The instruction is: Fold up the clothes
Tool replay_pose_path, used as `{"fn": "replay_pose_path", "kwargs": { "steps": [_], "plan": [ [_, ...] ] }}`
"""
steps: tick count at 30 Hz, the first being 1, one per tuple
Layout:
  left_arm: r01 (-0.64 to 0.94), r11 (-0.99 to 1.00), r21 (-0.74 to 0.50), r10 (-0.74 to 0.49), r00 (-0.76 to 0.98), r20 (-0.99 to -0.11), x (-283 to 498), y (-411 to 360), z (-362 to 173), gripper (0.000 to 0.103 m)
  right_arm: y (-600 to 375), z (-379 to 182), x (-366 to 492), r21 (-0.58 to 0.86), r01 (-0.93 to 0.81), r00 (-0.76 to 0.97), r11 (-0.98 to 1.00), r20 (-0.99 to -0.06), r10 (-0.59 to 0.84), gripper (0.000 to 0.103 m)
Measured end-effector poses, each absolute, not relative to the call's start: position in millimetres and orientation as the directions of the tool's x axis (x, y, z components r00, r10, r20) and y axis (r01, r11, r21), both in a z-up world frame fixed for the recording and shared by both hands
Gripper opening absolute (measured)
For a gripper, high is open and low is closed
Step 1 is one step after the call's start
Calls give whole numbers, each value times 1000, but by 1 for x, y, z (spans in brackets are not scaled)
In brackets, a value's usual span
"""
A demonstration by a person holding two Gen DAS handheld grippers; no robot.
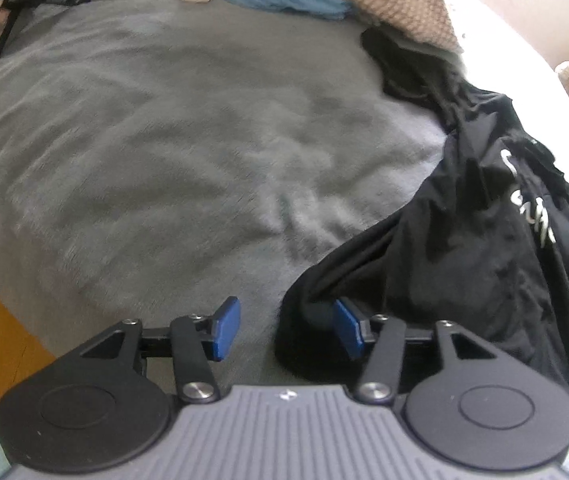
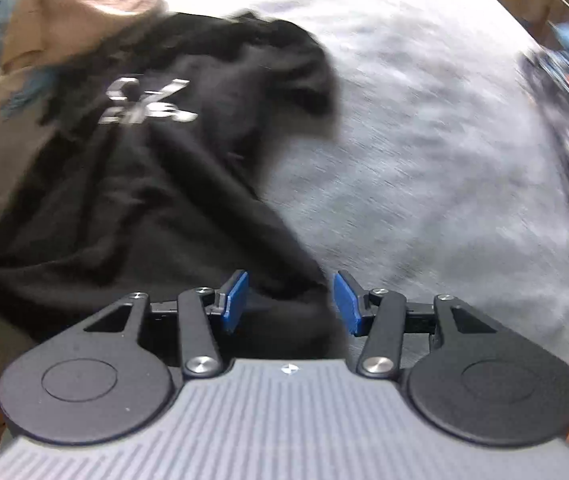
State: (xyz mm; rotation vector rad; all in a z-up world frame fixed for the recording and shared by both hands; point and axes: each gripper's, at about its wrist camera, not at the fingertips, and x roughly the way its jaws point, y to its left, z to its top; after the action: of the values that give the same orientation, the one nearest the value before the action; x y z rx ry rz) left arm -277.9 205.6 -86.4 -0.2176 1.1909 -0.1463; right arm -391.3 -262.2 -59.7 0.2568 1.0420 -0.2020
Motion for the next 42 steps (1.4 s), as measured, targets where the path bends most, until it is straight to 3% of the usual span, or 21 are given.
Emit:
{"fn": "replay_pose_path", "kwargs": {
  "steps": [6, 13, 18, 26, 27, 28, 30, 34, 38, 42],
  "plan": [
    [129, 952, -278, -306, 415, -856, -247, 170, -80, 62, -263, -55, -355, 181, 249, 553, 952, -833, 14, 47],
    [216, 919, -331, -393, 411, -822, -177, 117, -86, 65, -341, -66, -272, 389, 446, 624, 806, -780, 31, 50],
    [250, 896, -368, -441, 394, -806, -124, 81, -92, 66, -389, -86, -219, 364, 557, 596, 746, -801, -55, 52],
    [310, 870, -385, -474, 304, -826, -74, 49, -117, 66, -412, -127, -155, 323, 520, 484, 791, -874, 38, 60],
    [320, 867, -382, -474, 294, -830, -74, 48, -118, 66, -403, -126, -150, 260, 481, 459, 837, -888, 12, 51],
    [331, 864, -379, -474, 284, -834, -73, 46, -120, 66, -393, -123, -148, 185, 439, 434, 879, -900, -27, 24],
    [352, 859, -373, -473, 263, -841, -71, 44, -124, 66, -385, -117, -147, 141, 400, 421, 906, -906, -45, 3],
    [391, 847, -360, -468, 228, -854, -69, 40, -131, 66, -388, -86, -135, -168, 393, 460, 904, -815, -352, 2],
    [413, 846, -337, -459, 243, -855, -72, 40, -129, 66, -407, -83, -107, -291, 400, 481, 869, -740, -469, 2],
    [433, 845, -313, -450, 259, -855, -76, 40, -127, 66, -416, -117, -80, -396, 372, 460, 840, -707, -537, 2]
  ]
}}
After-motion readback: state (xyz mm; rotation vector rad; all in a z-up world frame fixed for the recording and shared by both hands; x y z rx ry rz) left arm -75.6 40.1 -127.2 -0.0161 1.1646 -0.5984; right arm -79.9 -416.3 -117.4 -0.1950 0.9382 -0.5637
